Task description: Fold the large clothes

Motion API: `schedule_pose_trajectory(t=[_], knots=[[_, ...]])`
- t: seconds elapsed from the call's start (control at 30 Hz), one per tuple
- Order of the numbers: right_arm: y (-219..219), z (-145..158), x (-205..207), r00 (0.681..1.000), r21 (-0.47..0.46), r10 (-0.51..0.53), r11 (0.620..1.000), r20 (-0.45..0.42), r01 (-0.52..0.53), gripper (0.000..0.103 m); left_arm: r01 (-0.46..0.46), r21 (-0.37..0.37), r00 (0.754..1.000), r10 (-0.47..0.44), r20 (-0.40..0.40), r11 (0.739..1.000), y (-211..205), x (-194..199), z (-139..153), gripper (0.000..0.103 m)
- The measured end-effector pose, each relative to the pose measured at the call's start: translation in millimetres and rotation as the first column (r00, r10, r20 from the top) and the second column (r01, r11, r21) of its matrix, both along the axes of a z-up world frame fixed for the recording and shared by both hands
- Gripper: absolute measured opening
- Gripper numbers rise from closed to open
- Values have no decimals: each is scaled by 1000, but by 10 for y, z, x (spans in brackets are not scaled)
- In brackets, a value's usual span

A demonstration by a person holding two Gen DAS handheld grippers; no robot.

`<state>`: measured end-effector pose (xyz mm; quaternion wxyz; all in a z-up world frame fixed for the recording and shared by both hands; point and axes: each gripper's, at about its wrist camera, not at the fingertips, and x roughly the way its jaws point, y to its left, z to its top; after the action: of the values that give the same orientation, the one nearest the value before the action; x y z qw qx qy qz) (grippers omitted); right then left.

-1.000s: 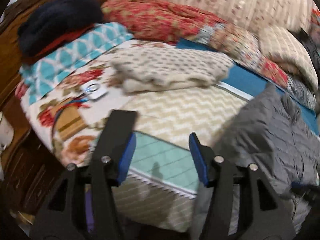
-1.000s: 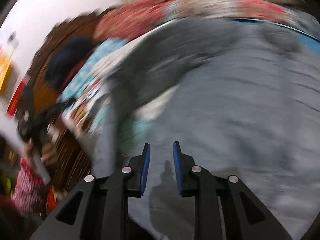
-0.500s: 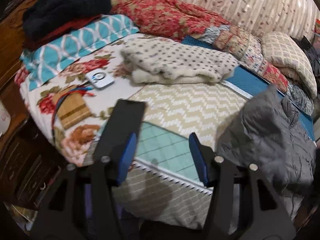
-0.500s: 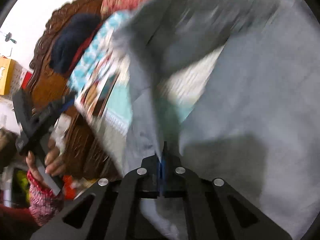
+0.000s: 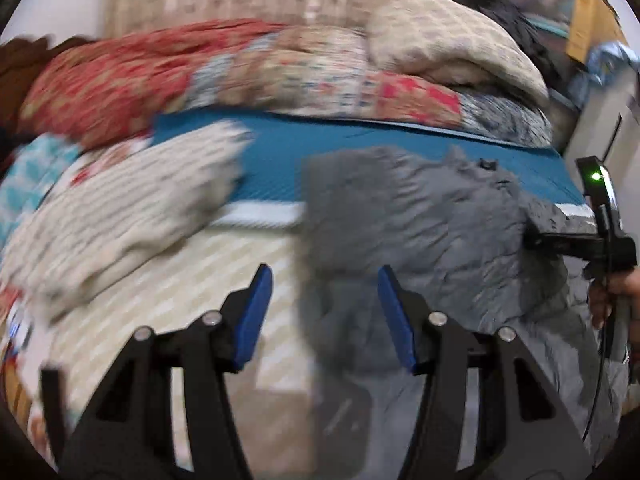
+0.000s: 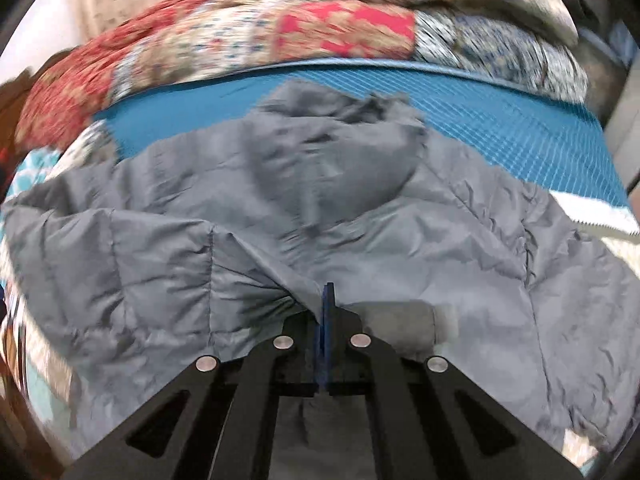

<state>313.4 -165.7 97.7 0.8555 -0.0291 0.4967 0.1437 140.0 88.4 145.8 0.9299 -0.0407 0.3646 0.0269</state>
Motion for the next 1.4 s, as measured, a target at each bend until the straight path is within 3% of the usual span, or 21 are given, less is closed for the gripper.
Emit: schedule_pose_trajectory(t=[0.13, 0.2, 0.27, 0.37, 0.47, 0.53, 0.6, 0.73, 0.8, 0.87, 0.9, 0.97, 1.03, 1.07, 1.1, 1.2, 1.3, 1.4], knots=[[-201, -229, 318, 998, 61, -59, 996, -24, 60, 113, 20, 89, 998, -14, -67, 996, -272, 852, -314, 46], [-296, -296, 469, 996, 107, -88, 990, -25, 90, 113, -25, 167, 988, 51, -148, 986, -280, 1278, -606, 46], [-365, -317, 545, 994, 182, -107, 977, -27, 110, 113, -50, 195, 972, 93, -218, 980, -188, 1571, -896, 45], [-499, -416, 700, 993, 335, -100, 935, -63, 115, 113, -60, 254, 969, 118, -219, 965, -199, 1720, -1090, 46], [-790, -580, 771, 982, 578, -108, 796, -157, 180, 113, -69, 259, 970, 126, -208, 963, -215, 1784, -1157, 46], [-1006, -707, 748, 970, 723, -73, 654, -232, 222, 113, -59, 267, 972, 117, -206, 962, -179, 1807, -1160, 47], [-1093, -717, 653, 966, 752, -39, 620, -255, 224, 113, -43, 297, 973, 107, -203, 954, -211, 1763, -1158, 47], [-1160, -510, 437, 980, 714, -20, 682, -196, 157, 108, -9, 301, 978, 72, -198, 954, -287, 1723, -996, 50], [-1150, -328, 323, 989, 616, -22, 780, -146, 108, 105, -16, 283, 981, 70, -182, 959, -251, 1691, -873, 50], [-1097, -100, 185, 999, 419, -23, 907, -31, 34, 99, -23, 217, 984, 60, -166, 976, -146, 1621, -692, 50], [-1083, -16, 129, 999, 334, -32, 942, 21, 23, 93, -29, 190, 987, 58, -148, 981, -106, 1585, -618, 50], [-1093, 60, 40, 994, 214, -51, 977, 102, 28, 83, -58, 126, 991, 72, -109, 990, 39, 1512, -436, 50], [-1091, 163, -11, 984, 101, -60, 994, 169, 43, 80, -101, 56, 990, 106, -94, 993, 193, 1463, -330, 50], [-1103, 214, -33, 980, 90, -67, 995, 189, 51, 80, -116, 27, 989, 118, -92, 993, 246, 1444, -299, 50], [-1144, 290, -97, 976, 134, -76, 990, 202, 49, 80, -120, -27, 989, 117, -86, 992, 313, 1391, -253, 50], [-1244, 253, -202, 991, 310, -58, 951, 118, 19, 80, -75, -72, 997, 72, -42, 995, 288, 1223, -228, 50], [-1214, 45, -367, 1000, 426, 9, 904, 26, -19, 80, 16, -47, 999, -19, -46, 999, 67, 1107, -381, 48], [-1047, -228, -357, 999, 362, 31, 932, -39, -15, 80, 28, 69, 993, -20, -114, 997, -136, 1110, -711, 47]])
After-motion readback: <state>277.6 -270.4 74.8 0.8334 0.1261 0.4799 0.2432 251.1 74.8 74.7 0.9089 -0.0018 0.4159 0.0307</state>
